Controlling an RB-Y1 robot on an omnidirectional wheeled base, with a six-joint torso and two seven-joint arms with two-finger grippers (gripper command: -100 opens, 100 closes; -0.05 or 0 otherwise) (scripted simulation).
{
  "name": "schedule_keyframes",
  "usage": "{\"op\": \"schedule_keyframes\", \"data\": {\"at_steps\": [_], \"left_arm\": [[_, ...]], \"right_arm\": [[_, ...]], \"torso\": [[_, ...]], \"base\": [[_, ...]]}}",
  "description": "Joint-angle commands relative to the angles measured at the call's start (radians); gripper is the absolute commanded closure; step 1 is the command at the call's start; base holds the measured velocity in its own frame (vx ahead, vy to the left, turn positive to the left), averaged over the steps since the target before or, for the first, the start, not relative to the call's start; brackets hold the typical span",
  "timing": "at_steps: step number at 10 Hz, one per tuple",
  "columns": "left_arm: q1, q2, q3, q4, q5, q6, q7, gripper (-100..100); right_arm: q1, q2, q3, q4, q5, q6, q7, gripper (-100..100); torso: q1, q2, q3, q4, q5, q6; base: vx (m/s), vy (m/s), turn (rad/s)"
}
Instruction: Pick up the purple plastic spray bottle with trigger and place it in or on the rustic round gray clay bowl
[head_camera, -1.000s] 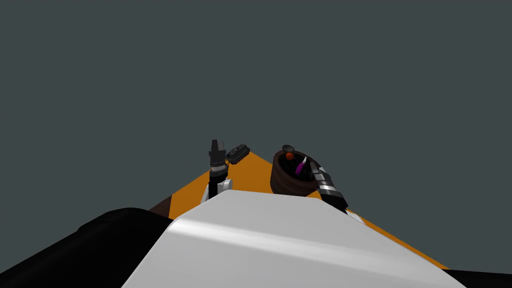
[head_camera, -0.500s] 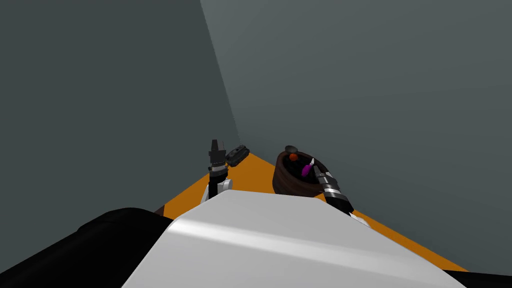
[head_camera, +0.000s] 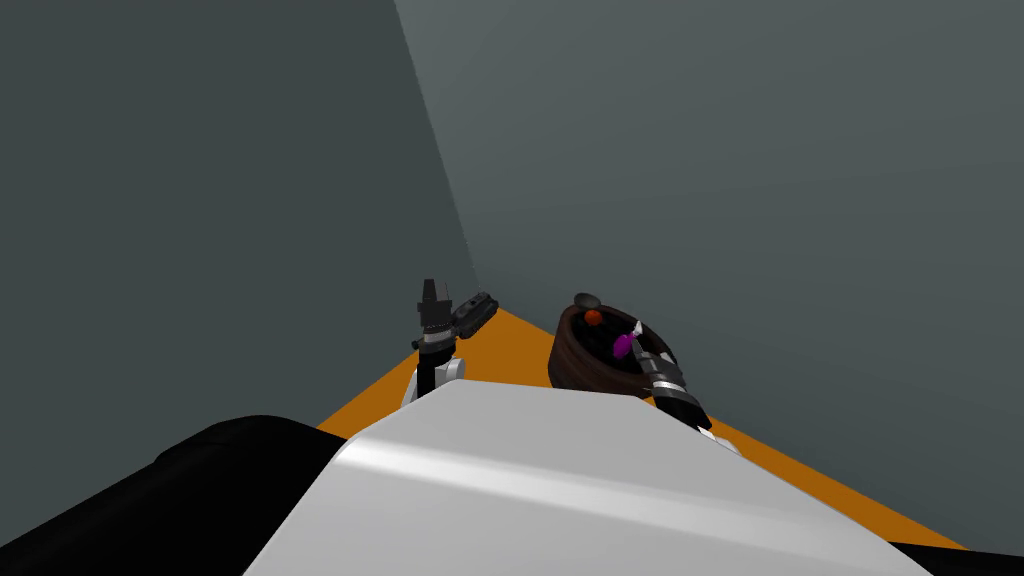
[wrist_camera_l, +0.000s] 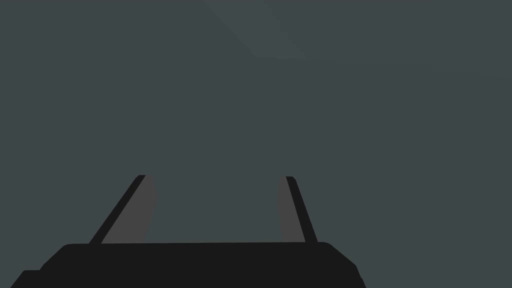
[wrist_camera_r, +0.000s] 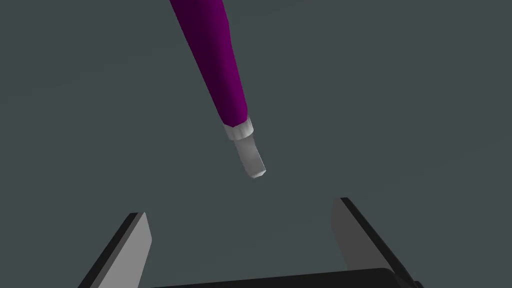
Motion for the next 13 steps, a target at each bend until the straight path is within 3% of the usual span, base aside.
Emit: {"op": "schedule_keyframes", "data": {"at_steps": [1, 8, 10, 11, 12, 13], "left_arm": [[0.000, 0.000, 0.000, 0.000, 0.000, 0.000, 0.000, 0], [0.000, 0.000, 0.000, 0.000, 0.000, 0.000, 0.000, 0], [0.000, 0.000, 0.000, 0.000, 0.000, 0.000, 0.000, 0], [0.000, 0.000, 0.000, 0.000, 0.000, 0.000, 0.000, 0], [0.000, 0.000, 0.000, 0.000, 0.000, 0.000, 0.000, 0], [0.000, 0.000, 0.000, 0.000, 0.000, 0.000, 0.000, 0]], "right_arm": [[-0.013, -0.001, -0.024, 0.031, 0.030, 0.019, 0.023, -100], [-0.081, 0.032, -0.096, 0.141, 0.172, 0.107, 0.129, -100], [-0.096, 0.050, -0.106, 0.160, 0.203, 0.129, 0.151, -100], [-0.093, 0.039, -0.100, 0.151, 0.192, 0.125, 0.139, -100], [-0.095, 0.040, -0.101, 0.153, 0.194, 0.128, 0.142, 0], [-0.095, 0.040, -0.101, 0.153, 0.193, 0.128, 0.142, -100]], "torso": [[0.000, 0.000, 0.000, 0.000, 0.000, 0.000], [-0.005, 0.002, 0.001, 0.000, -0.001, 0.000], [-0.006, 0.000, 0.000, 0.000, -0.001, 0.000], [-0.007, 0.001, 0.000, 0.000, -0.001, 0.000], [-0.007, 0.003, 0.002, 0.001, -0.001, 0.000], [-0.007, 0.005, 0.003, 0.001, -0.001, 0.000]], "base": [[0.097, 0.068, -0.056], [0.080, 0.037, -0.030], [0.075, -0.007, -0.002], [0.028, -0.004, 0.003], [0.006, -0.001, 0.000], [0.000, 0.000, 0.000]]}}
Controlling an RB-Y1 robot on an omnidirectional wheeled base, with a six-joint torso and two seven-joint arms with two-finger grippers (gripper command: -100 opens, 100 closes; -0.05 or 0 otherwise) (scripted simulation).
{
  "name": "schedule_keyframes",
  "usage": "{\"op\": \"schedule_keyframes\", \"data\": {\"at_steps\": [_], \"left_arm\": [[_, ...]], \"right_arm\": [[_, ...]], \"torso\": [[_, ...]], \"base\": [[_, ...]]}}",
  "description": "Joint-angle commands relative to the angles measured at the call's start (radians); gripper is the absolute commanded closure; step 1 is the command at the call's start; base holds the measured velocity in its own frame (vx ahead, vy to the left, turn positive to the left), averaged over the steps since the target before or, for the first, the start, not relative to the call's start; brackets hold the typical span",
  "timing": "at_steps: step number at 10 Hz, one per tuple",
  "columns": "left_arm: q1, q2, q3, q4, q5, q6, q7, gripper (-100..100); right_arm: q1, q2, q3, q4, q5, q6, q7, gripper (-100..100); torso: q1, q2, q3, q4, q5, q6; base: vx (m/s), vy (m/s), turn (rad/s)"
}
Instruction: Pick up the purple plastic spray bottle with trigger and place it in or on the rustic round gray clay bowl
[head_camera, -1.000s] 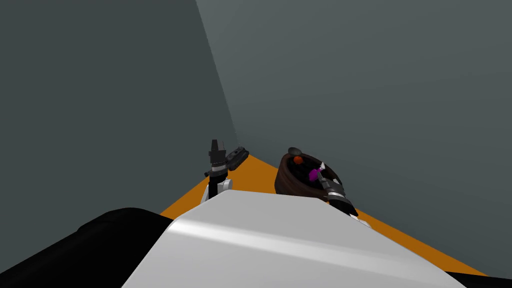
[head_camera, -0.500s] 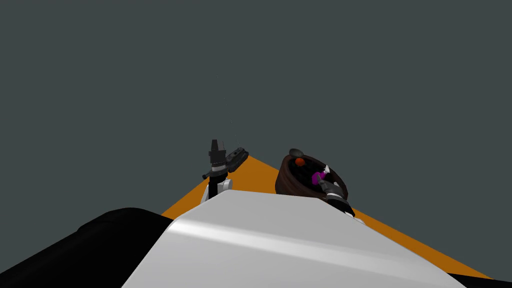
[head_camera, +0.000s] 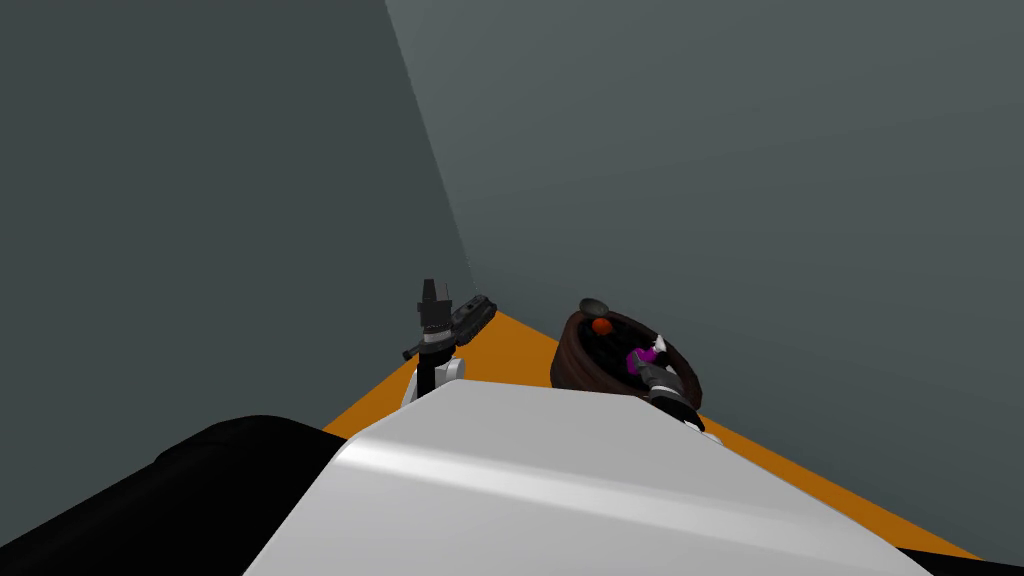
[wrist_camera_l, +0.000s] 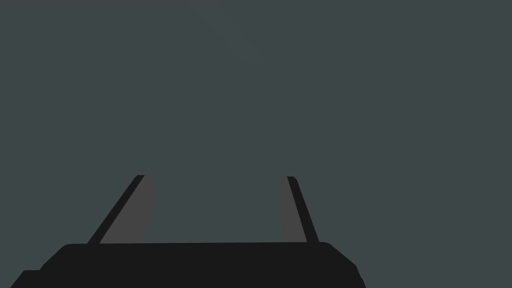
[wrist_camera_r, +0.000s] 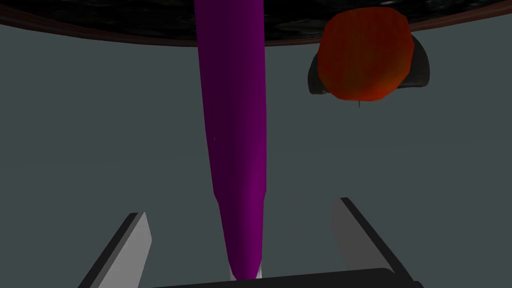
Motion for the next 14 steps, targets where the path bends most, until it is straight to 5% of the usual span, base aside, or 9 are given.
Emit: {"op": "schedule_keyframes", "data": {"at_steps": [1, 5, 6, 7, 8, 9, 14], "left_arm": [[0.000, 0.000, 0.000, 0.000, 0.000, 0.000, 0.000, 0], [0.000, 0.000, 0.000, 0.000, 0.000, 0.000, 0.000, 0], [0.000, 0.000, 0.000, 0.000, 0.000, 0.000, 0.000, 0], [0.000, 0.000, 0.000, 0.000, 0.000, 0.000, 0.000, 0], [0.000, 0.000, 0.000, 0.000, 0.000, 0.000, 0.000, 0], [0.000, 0.000, 0.000, 0.000, 0.000, 0.000, 0.000, 0], [0.000, 0.000, 0.000, 0.000, 0.000, 0.000, 0.000, 0]], "right_arm": [[0.000, 0.000, 0.000, 0.000, 0.000, 0.000, 0.000, 100], [0.000, 0.000, 0.000, 0.000, 0.000, 0.000, 0.000, 100], [0.000, 0.000, 0.000, 0.000, 0.000, 0.000, 0.000, 0], [0.000, 0.000, 0.000, 0.000, 0.000, 0.000, 0.000, 100], [0.000, 0.000, 0.000, 0.000, 0.000, 0.000, 0.000, 0], [0.003, -0.020, 0.024, -0.027, -0.019, 0.030, -0.008, 100], [0.010, -0.040, 0.095, -0.115, -0.073, 0.134, -0.033, 100]], "torso": [[0.000, 0.000, 0.000, 0.000, 0.000, 0.000], [0.000, 0.000, 0.000, 0.000, 0.000, 0.000], [0.000, 0.000, 0.000, 0.000, 0.000, 0.000], [-0.001, 0.000, 0.000, 0.000, 0.000, 0.000], [-0.001, 0.000, 0.000, 0.000, 0.000, 0.000], [-0.001, 0.000, 0.000, 0.000, 0.000, 0.000], [0.003, 0.013, 0.007, 0.003, 0.001, 0.000]], "base": [[0.000, 0.000, 0.000], [0.000, 0.000, 0.000], [0.000, 0.000, 0.000], [0.000, 0.000, 0.000], [0.000, 0.000, 0.000], [-0.115, 0.041, 0.084], [-0.177, 0.057, 0.078]]}}
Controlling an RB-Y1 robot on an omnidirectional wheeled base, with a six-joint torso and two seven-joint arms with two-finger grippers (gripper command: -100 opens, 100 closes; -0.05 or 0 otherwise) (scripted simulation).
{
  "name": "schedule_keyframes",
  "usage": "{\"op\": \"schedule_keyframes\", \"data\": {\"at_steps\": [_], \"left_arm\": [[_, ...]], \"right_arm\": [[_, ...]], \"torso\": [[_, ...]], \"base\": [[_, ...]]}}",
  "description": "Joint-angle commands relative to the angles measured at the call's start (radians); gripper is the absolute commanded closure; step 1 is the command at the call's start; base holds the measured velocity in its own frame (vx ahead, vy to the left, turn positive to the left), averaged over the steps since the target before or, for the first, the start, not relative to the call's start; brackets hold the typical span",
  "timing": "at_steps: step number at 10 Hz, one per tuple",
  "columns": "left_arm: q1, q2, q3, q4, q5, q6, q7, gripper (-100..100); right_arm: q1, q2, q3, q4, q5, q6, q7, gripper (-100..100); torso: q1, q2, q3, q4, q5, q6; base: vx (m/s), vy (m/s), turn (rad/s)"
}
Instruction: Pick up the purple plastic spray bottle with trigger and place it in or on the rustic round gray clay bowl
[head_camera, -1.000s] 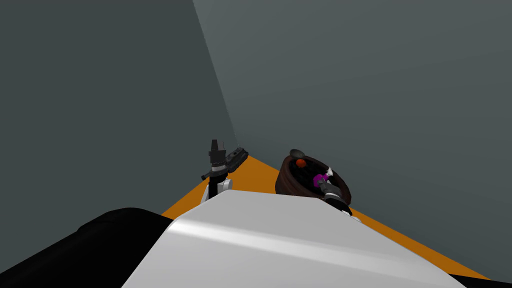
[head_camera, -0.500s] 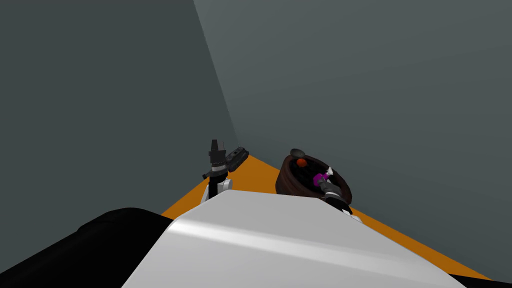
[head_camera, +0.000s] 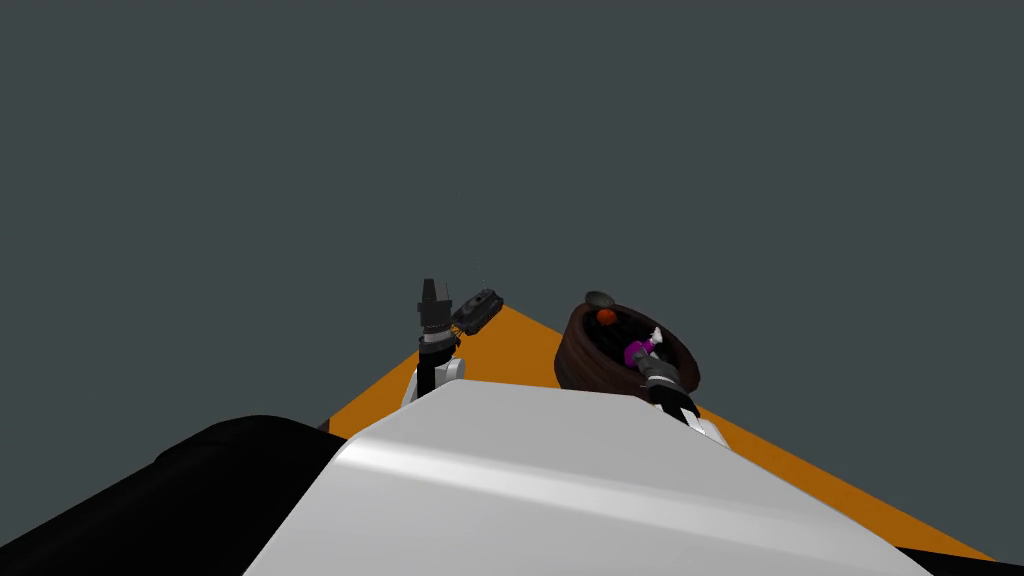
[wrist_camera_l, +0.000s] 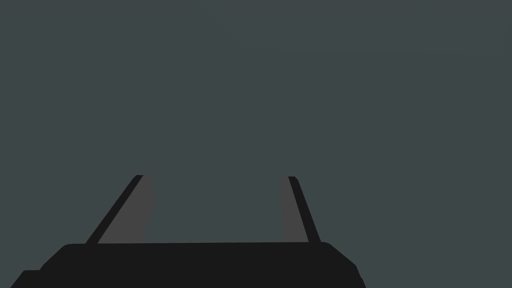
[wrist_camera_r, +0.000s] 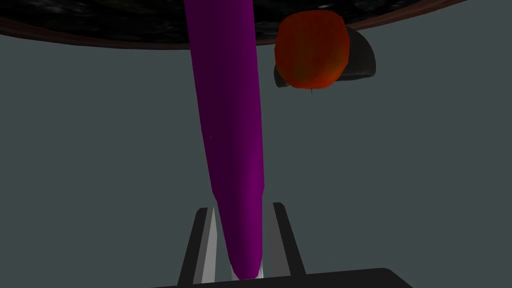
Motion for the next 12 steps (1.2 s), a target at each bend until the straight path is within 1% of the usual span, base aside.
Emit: {"op": "schedule_keyframes", "data": {"at_steps": [1, 4, 7, 10, 12], "left_arm": [[0.000, 0.000, 0.000, 0.000, 0.000, 0.000, 0.000, 0], [0.000, 0.000, 0.000, 0.000, 0.000, 0.000, 0.000, 0], [0.000, 0.000, 0.000, 0.000, 0.000, 0.000, 0.000, 0], [0.000, 0.000, 0.000, 0.000, 0.000, 0.000, 0.000, 0], [0.000, 0.000, 0.000, 0.000, 0.000, 0.000, 0.000, 0]], "right_arm": [[0.002, -0.005, 0.025, -0.030, -0.018, 0.038, -0.010, 100], [0.005, -0.008, 0.056, -0.071, -0.039, 0.090, -0.022, 100], [0.008, -0.013, 0.082, -0.109, -0.054, 0.141, -0.033, 100], [0.007, -0.026, 0.100, -0.142, -0.061, 0.193, -0.044, 100], [0.004, -0.039, 0.107, -0.159, -0.062, 0.231, -0.052, 100]], "torso": [[0.000, 0.000, 0.000, 0.000, 0.000, 0.000], [-0.002, -0.002, -0.001, 0.000, 0.000, 0.001], [-0.003, -0.007, -0.003, -0.001, 0.000, 0.000], [-0.004, -0.009, -0.005, -0.001, 0.000, 0.000], [-0.005, -0.013, -0.007, -0.002, 0.000, 0.000]], "base": [[-0.149, 0.072, 0.091], [-0.112, 0.043, 0.067], [-0.053, 0.043, 0.064], [-0.014, 0.029, 0.066], [0.048, 0.000, 0.068]]}}
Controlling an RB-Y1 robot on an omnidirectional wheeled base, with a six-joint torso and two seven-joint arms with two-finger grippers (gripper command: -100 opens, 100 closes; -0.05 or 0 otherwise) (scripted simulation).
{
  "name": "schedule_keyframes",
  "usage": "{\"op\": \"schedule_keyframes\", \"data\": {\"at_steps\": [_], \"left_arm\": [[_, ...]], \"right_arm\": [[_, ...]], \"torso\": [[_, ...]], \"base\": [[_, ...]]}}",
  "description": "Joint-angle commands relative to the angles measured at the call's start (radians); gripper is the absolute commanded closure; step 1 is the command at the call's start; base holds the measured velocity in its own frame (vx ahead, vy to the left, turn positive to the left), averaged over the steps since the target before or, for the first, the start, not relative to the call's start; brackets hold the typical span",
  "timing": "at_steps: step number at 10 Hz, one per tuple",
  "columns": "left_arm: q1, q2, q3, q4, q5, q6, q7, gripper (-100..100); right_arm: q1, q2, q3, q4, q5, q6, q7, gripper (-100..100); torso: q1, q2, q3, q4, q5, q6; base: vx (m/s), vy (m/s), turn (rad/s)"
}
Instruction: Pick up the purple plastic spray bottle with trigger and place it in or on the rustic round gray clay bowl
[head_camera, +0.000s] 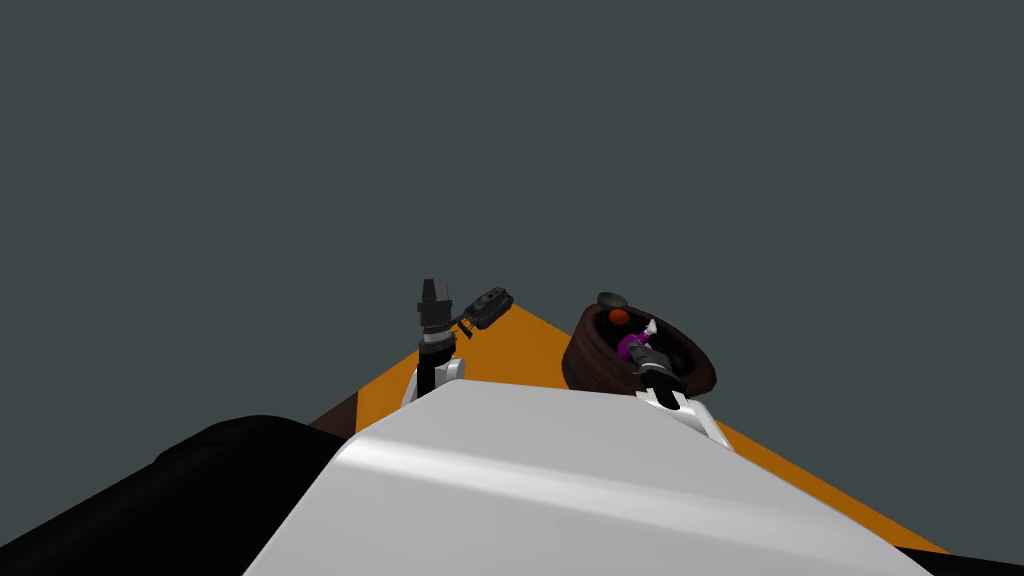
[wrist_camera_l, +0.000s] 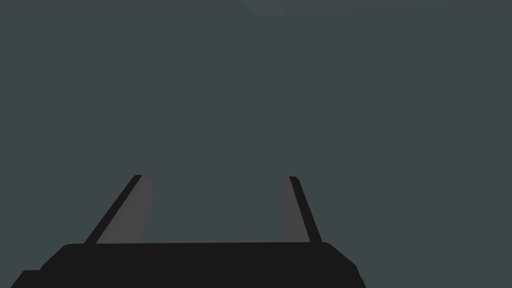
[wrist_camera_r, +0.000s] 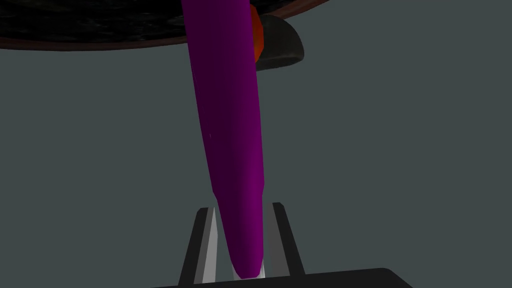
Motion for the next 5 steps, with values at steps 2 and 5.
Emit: {"op": "schedule_keyframes", "data": {"at_steps": [2, 5], "left_arm": [[0.000, 0.000, 0.000, 0.000, 0.000, 0.000, 0.000, 0], [0.000, 0.000, 0.000, 0.000, 0.000, 0.000, 0.000, 0]], "right_arm": [[-0.005, -0.022, 0.006, -0.025, 0.001, 0.059, -0.013, 100], [-0.018, -0.051, 0.004, -0.046, 0.008, 0.133, -0.029, 100]], "torso": [[-0.001, -0.002, -0.001, 0.000, 0.000, 0.000], [-0.002, -0.008, -0.004, -0.002, 0.000, 0.000]], "base": [[0.094, -0.018, 0.079], [0.151, -0.043, 0.089]]}}
